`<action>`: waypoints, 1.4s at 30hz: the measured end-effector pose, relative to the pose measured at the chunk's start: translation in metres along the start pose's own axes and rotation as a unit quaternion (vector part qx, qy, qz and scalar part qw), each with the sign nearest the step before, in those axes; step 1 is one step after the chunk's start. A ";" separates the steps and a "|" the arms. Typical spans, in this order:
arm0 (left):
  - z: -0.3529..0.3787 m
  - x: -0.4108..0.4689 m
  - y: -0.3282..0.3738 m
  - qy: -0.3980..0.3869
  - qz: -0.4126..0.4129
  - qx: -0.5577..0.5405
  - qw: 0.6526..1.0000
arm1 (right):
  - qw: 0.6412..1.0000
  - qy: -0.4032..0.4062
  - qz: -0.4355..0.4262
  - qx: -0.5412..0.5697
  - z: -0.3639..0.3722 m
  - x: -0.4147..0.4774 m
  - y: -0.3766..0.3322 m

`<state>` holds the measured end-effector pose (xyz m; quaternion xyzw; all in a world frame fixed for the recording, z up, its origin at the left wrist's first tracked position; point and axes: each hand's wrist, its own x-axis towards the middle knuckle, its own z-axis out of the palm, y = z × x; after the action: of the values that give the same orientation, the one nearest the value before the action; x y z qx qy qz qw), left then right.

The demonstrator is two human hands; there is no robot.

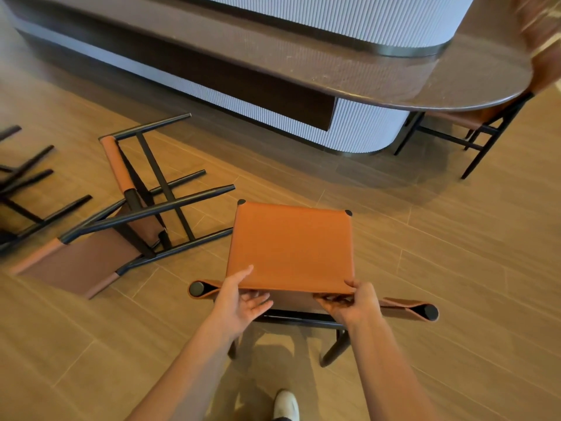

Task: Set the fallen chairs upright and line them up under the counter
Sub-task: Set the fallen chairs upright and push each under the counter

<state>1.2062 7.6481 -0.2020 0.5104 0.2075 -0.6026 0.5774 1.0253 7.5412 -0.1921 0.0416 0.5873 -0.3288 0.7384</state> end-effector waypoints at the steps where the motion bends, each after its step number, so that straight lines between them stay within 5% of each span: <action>1: 0.010 0.001 0.006 0.008 0.005 -0.017 1.000 | 1.000 -0.009 -0.003 0.002 0.009 0.001 -0.008; 6: 0.066 0.007 0.045 0.044 0.037 -0.094 0.994 | 0.996 -0.075 -0.010 0.041 0.047 0.004 -0.045; 13: 0.113 0.015 0.092 0.070 0.057 0.012 0.996 | 0.996 -0.078 -0.023 -0.033 0.101 0.006 -0.083; 28: 0.174 0.043 0.148 0.056 0.079 0.012 0.995 | 0.978 -0.167 -0.071 -0.098 0.149 0.024 -0.125; 42: 0.238 0.074 0.215 0.011 0.080 0.055 0.995 | 0.971 -0.076 -0.091 -0.209 0.244 0.044 -0.190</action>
<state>1.3259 7.3596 -0.0989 0.5630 0.1394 -0.5592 0.5924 1.1326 7.2644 -0.0950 -0.1921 0.5865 -0.2669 0.7402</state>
